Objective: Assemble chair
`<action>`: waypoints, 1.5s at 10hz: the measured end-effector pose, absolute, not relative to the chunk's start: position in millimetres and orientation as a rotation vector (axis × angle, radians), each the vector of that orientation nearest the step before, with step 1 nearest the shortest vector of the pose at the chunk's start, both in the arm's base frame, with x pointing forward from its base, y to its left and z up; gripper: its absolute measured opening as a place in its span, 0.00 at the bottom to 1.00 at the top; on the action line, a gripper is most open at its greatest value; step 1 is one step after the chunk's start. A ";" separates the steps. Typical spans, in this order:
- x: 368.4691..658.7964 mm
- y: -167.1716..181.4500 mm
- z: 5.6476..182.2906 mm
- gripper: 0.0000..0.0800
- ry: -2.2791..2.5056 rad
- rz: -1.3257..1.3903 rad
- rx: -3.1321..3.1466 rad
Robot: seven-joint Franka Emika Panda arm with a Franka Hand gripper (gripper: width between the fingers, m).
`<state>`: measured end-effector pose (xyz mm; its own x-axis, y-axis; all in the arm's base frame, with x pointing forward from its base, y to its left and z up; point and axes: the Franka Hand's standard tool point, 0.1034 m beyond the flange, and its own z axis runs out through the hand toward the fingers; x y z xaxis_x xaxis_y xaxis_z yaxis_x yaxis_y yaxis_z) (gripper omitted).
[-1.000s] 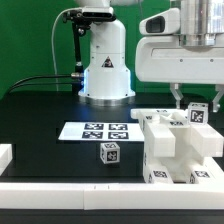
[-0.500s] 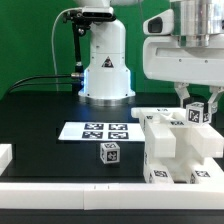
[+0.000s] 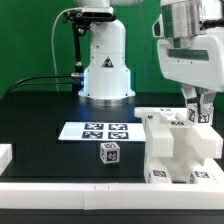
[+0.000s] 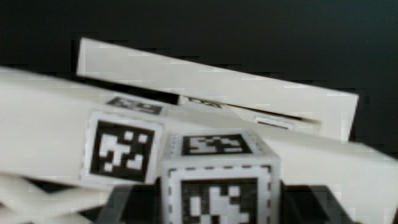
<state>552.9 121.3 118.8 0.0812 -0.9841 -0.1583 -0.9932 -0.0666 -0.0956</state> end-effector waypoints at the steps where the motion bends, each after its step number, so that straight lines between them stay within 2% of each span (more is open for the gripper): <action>1: 552.9 121.5 118.7 0.35 2.075 0.087 -2.111; 6: 553.0 121.4 119.0 0.35 2.315 0.130 -1.840; 7: 552.8 121.7 118.6 0.43 2.309 0.130 -1.848; 8: 552.4 121.7 117.5 0.43 2.308 0.130 -1.853; 9: 552.3 121.8 117.1 0.66 2.308 0.131 -1.854; 10: 552.1 121.8 116.7 0.66 2.307 0.131 -1.856; 11: 551.9 121.8 116.2 0.78 2.307 0.131 -1.857; 14: 551.9 121.1 116.2 0.81 2.284 0.128 -1.884; 15: 552.1 113.1 123.3 0.81 2.159 0.129 -2.016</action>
Offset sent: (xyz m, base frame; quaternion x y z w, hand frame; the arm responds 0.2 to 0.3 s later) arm 0.0022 -0.0027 -0.0009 0.0184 0.0010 0.1379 0.9903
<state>552.1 113.1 123.3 -0.0611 -0.9791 -0.1938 -0.9953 0.0745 -0.0623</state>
